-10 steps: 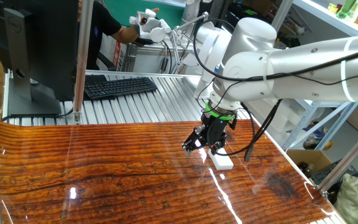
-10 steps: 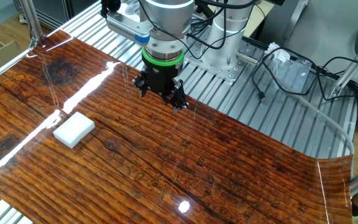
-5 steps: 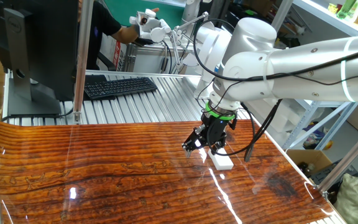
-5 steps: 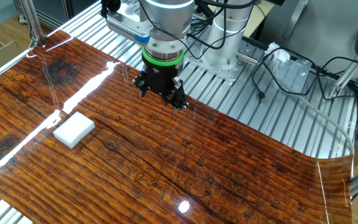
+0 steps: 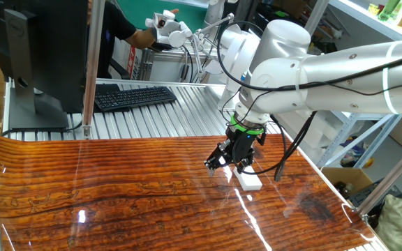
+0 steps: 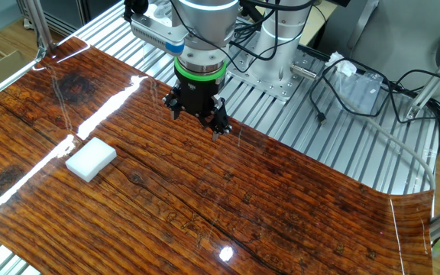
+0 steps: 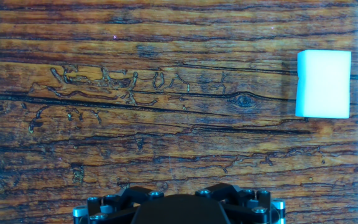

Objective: Clean the tabletop with a sponge

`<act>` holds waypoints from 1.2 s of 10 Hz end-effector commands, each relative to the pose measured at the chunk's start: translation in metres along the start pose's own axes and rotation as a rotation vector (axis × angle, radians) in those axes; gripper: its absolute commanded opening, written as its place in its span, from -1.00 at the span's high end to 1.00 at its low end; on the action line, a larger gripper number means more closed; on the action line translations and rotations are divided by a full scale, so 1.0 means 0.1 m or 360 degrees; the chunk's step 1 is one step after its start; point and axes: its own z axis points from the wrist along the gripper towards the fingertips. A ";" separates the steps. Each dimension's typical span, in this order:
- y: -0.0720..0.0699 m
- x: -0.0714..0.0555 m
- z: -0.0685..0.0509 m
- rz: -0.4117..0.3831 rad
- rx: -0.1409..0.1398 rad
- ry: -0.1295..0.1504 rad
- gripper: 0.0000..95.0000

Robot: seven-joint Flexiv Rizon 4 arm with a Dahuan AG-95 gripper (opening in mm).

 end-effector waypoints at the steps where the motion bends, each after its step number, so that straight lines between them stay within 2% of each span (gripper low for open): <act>1: 0.00 0.00 0.00 -0.0103 -0.0031 0.0003 1.00; 12: -0.04 -0.01 0.02 -0.0111 -0.0035 0.0001 1.00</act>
